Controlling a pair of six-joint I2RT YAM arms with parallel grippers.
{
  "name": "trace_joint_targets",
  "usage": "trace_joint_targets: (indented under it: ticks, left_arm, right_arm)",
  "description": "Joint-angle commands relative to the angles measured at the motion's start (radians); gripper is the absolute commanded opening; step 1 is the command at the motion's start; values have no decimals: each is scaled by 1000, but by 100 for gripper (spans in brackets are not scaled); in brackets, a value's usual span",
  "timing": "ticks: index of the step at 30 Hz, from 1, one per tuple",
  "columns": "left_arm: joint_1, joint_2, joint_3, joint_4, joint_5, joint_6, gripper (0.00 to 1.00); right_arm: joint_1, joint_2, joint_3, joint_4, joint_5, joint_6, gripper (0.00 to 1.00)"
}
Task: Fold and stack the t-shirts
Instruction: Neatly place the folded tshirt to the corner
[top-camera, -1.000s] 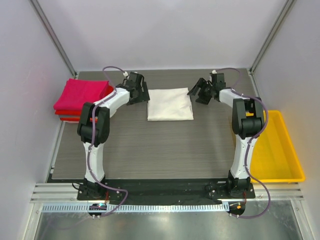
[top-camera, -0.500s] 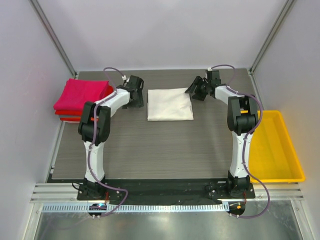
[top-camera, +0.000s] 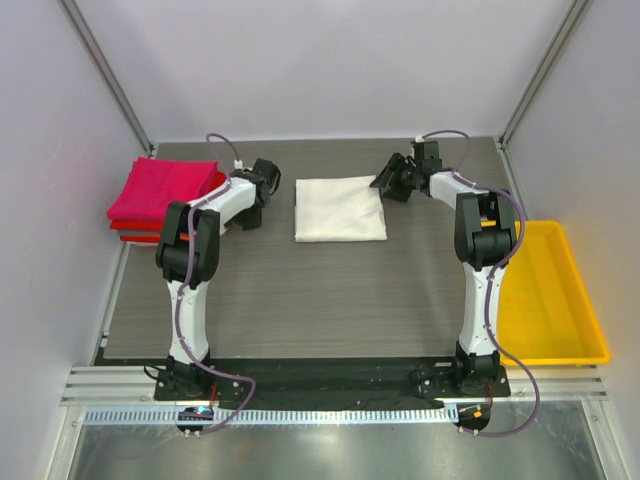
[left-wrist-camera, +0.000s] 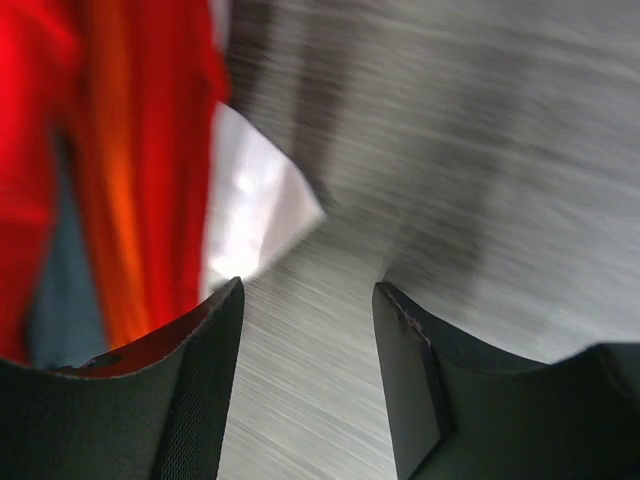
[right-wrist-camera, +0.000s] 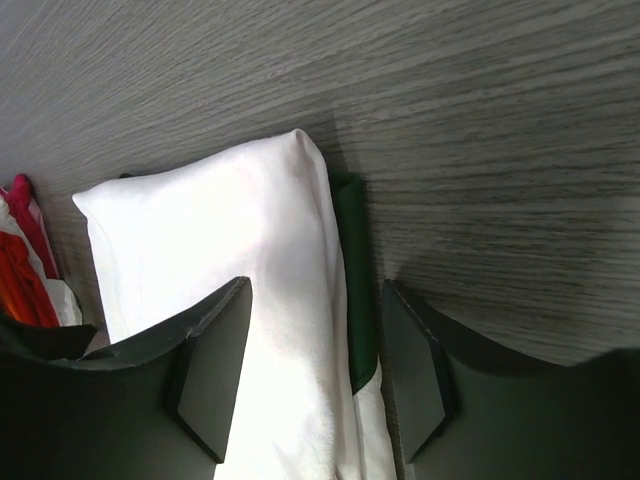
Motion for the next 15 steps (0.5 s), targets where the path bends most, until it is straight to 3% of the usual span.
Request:
trace_joint_targets:
  ticks: [1,5,10,15]
  left_arm:
    - [30,70,44,-54,-75,23,57]
    - [61,113,79,-51,-80,58,59]
    - [93,145,118,-69,-61,100,56]
    - [95,218,162,-118,-80,124,40]
  right_arm:
    - [7,-4,-10,-21,-6,8,60]
    - [7,-10,-18,-12,-18,12,59]
    - [6,-16,-29,2,-20,20,57]
    - [6,-21,-35,6,-16,21,57]
